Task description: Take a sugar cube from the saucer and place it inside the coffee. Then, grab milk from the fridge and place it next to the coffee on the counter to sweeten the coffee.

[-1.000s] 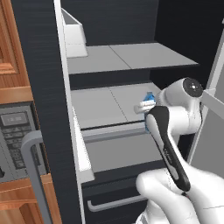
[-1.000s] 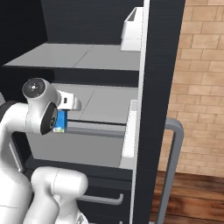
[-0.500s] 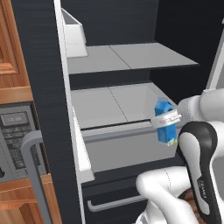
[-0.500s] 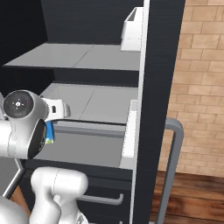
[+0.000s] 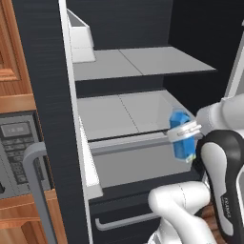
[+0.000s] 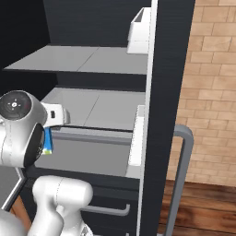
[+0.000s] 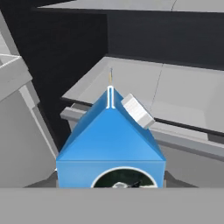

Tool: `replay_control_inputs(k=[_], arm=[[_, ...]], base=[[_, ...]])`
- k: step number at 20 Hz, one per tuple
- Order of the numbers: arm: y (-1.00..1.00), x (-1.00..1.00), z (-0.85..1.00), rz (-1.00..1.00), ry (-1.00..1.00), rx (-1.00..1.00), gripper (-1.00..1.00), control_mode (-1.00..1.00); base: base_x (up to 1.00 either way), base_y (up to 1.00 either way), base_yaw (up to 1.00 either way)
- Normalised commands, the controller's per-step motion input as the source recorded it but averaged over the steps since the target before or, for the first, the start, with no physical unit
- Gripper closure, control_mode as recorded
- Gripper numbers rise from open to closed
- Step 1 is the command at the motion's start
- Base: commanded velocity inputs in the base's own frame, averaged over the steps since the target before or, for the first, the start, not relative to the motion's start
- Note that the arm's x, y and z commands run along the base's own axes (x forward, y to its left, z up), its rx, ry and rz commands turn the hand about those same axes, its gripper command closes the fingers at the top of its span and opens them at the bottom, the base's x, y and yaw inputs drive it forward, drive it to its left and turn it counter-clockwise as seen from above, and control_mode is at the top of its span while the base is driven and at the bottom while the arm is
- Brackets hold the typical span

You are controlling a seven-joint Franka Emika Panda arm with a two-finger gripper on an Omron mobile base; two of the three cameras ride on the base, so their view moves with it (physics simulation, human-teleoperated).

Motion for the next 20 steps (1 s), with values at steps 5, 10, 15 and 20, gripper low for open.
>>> replay_control_inputs(k=[5,10,15,20], arm=[[0.05,-0.11,0.0,0.01,0.0,0.0,1.0,1.0],[0.0,0.0,0.0,0.0,0.0,0.0,1.0,1.0],[0.0,0.0,0.0,0.0,0.0,0.0,1.0,1.0],[0.0,0.0,0.0,0.0,0.0,0.0,1.0,1.0]], base=[[-0.69,0.26,0.12],[-0.97,0.14,0.22],[-1.0,0.04,0.34],[-0.71,0.75,0.58]])
